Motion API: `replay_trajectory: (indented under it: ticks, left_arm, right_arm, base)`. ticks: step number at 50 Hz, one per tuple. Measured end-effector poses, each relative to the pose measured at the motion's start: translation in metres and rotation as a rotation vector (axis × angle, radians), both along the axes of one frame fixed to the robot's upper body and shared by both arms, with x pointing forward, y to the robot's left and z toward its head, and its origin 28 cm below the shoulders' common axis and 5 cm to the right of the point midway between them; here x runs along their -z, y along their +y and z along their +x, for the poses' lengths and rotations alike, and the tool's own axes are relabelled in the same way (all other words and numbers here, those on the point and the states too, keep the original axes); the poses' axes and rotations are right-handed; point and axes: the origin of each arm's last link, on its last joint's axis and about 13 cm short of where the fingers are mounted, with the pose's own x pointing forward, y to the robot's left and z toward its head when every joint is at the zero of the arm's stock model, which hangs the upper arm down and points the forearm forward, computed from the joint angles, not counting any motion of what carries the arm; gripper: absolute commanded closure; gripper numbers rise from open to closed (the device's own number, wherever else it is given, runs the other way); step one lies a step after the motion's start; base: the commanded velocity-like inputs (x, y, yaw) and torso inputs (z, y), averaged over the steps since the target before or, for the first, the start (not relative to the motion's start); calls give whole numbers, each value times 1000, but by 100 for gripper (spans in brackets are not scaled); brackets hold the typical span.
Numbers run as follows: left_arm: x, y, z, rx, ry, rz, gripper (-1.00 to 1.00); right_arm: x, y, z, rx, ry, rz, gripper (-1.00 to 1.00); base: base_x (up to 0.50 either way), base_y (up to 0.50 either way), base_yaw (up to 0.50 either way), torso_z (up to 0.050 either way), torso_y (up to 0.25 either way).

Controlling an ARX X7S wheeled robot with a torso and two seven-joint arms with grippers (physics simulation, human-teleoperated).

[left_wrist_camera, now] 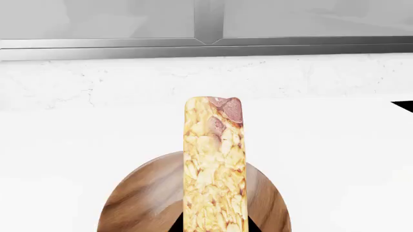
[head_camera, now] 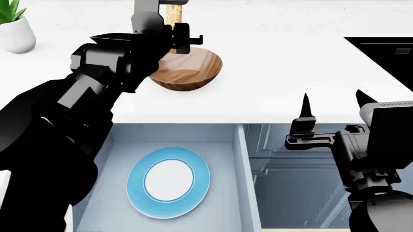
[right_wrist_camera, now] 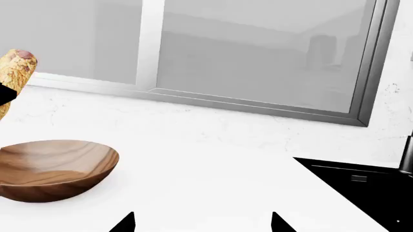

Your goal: Place the bar in the bowl and close the drawer.

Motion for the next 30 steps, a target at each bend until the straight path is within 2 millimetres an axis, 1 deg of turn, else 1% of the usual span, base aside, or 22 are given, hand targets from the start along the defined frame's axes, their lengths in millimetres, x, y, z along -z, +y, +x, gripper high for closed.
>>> replay_trajectory:
  ticks: [14, 25, 26, 30]
  left_arm:
    - [4, 2, 1, -2, 3, 24, 100]
    - [5, 3, 1, 0, 6, 26, 100]
    - [4, 3, 1, 0, 6, 26, -100]
    - [4, 3, 1, 0, 11, 24, -100]
  right_arm:
    - [1, 0, 1, 0, 2, 2, -100]
    - [2, 0, 1, 0, 5, 4, -100]
    - [2, 0, 1, 0, 6, 4, -100]
    - [3, 0, 1, 0, 7, 4, -100]
  base:
    - [0, 0, 0, 6, -247]
    - [-1, 0, 0, 1, -8]
    - [0, 0, 0, 0, 0]
    - [0, 0, 0, 0, 0]
